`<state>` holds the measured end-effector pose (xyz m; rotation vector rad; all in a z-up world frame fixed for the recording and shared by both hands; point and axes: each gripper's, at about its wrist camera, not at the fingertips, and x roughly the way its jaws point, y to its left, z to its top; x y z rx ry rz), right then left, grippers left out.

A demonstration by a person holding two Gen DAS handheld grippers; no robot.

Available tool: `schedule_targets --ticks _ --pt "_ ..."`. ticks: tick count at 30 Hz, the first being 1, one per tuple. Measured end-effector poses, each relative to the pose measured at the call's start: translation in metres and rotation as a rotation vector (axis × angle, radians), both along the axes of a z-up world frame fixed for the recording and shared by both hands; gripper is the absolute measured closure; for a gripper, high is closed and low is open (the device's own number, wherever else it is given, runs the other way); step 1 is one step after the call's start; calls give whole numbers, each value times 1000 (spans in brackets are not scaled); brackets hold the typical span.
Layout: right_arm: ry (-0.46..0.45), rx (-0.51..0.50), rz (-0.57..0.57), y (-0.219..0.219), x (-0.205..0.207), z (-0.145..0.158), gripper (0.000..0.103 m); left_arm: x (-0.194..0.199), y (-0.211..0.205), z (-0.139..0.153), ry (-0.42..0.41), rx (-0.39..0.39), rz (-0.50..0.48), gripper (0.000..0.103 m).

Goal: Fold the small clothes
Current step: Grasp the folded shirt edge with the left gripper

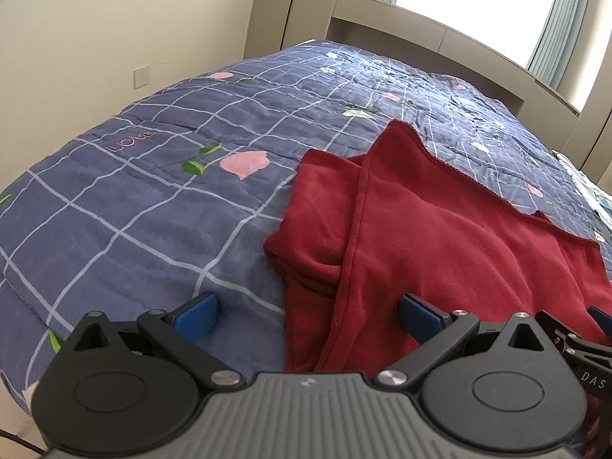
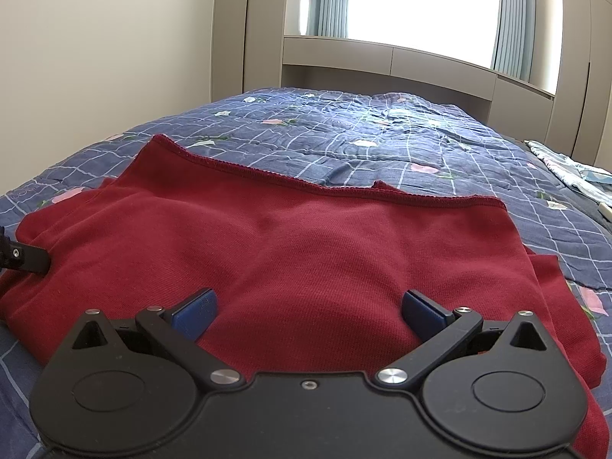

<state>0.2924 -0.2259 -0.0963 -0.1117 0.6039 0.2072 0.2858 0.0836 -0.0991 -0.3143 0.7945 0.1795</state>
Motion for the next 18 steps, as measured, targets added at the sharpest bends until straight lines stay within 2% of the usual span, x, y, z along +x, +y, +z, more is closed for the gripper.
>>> schedule_targets --ticks 2,3,4,5,6,8,10,14,16,18 --pt "0 0 0 0 0 0 0 0 1 1 -5 -15 -2 1" --pt "0 0 0 0 0 0 0 0 2 2 -11 -22 -7 5" --pt "0 1 0 0 0 0 0 -1 1 4 -24 -26 -14 10" --pt "0 0 0 0 0 0 0 -2 1 5 -37 -28 -30 22" --pt "0 0 0 0 0 0 0 0 0 6 -37 -34 -48 30" --pt "1 0 0 0 0 0 0 2 -1 7 -26 -54 -61 36" --pt "4 4 0 -1 0 1 0 3 0 7 -19 -88 -51 38" --pt "20 21 19 -8 -4 10 0 3 13 3 -19 -192 7 35" --pt "7 11 41 -12 -12 13 0 4 15 3 -16 -216 24 35" --pt "-2 -35 67 -14 -21 10 0 6 16 4 -11 -223 43 41"
